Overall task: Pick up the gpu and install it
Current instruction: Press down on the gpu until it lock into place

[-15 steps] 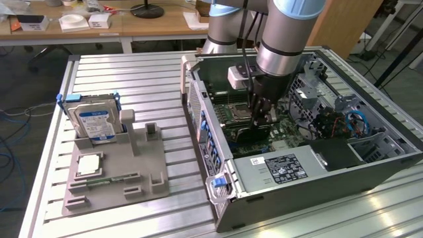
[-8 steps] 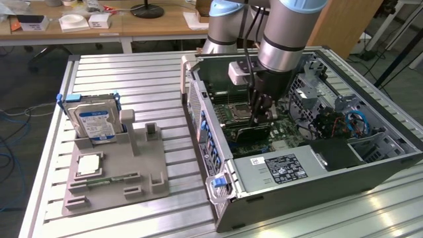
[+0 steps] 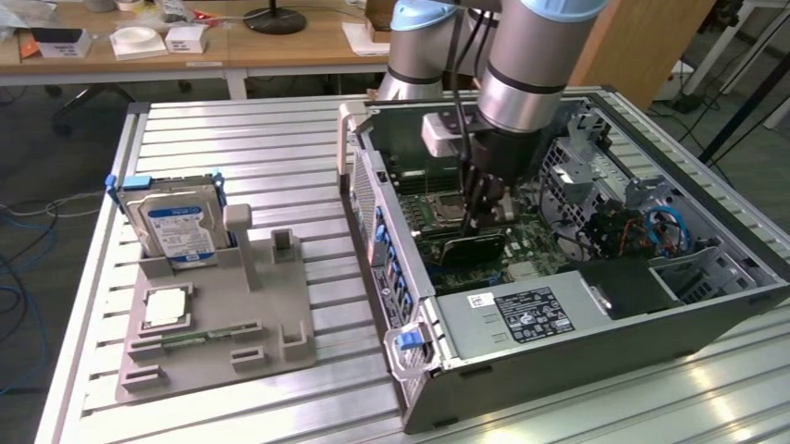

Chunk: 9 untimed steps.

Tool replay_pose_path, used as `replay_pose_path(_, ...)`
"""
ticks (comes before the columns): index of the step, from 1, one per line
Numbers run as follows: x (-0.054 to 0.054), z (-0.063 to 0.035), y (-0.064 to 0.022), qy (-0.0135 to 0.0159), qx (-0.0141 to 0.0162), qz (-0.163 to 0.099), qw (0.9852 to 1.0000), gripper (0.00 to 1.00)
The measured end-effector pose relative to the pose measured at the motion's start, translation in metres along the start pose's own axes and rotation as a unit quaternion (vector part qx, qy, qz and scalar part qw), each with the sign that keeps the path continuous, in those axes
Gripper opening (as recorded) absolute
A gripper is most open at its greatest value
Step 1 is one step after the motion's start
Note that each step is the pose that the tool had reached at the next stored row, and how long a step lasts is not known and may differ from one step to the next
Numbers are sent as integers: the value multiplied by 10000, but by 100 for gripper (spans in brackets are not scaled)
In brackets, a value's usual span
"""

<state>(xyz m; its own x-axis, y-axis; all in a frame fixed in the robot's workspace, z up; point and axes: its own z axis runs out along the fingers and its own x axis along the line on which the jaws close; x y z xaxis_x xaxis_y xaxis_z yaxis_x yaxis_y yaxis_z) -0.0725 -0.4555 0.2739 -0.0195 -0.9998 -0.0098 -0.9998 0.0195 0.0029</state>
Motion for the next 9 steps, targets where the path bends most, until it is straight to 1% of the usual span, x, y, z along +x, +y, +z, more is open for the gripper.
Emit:
replay_pose_path(6,1,-14,48,-26,-11,4,10000,11)
replay_pose_path(9,1,-19,82,-33,-14,7,10000,11)
